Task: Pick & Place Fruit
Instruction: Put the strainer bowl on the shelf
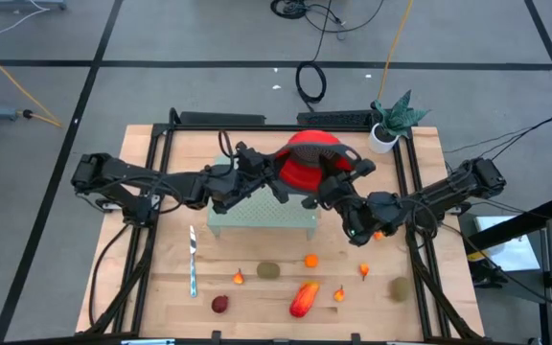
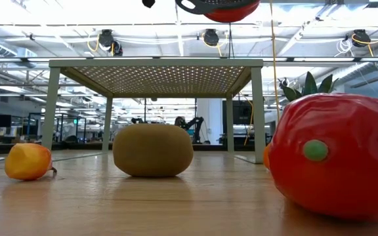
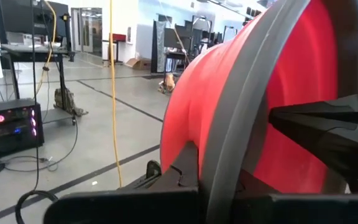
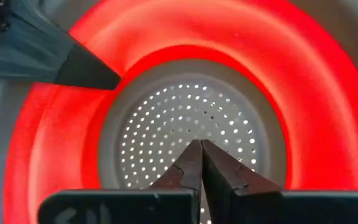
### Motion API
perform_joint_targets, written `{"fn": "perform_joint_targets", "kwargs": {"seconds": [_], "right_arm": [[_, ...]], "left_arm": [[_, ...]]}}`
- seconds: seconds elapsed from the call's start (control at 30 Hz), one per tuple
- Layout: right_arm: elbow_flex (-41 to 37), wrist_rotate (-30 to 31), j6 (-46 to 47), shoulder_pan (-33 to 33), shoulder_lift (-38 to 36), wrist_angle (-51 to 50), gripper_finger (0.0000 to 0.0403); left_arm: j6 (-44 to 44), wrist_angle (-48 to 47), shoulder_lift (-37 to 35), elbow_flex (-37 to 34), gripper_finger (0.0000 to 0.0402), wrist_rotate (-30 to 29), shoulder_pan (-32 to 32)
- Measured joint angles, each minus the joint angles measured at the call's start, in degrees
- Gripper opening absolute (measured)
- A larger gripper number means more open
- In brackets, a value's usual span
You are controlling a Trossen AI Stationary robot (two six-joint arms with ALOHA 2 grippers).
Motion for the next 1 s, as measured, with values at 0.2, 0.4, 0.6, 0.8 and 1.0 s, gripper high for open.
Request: {"fn": "perform_joint_targets", "kwargs": {"seconds": [0.2, 0.4, 0.6, 0.8, 1.0], "right_arm": [[0.0, 0.6, 0.0, 1.2, 0.0, 0.0, 0.0000], [0.0, 0.6, 0.4, 3.2, 0.0, 0.0, 0.0000], [0.2, 3.1, 0.4, 4.9, -0.3, 0.3, 0.0000], [0.1, 4.0, 1.2, 5.0, -0.3, 0.1, 0.0000], [0.1, 4.0, 1.5, 5.0, -0.2, -0.4, 0.0000]], "left_arm": [[4.8, 1.5, 0.0, 0.0, 0.0002, 2.2, 0.1], [8.5, 2.3, -0.4, 0.0, 0.0002, 1.9, 0.1], [10.6, 2.0, -1.2, -0.1, 0.0001, 0.0, 2.2], [12.1, 2.0, -1.8, -0.1, 0.0001, -0.2, 4.3], [14.0, 1.4, -2.9, -0.1, 0.0001, -5.8, 6.5]]}}
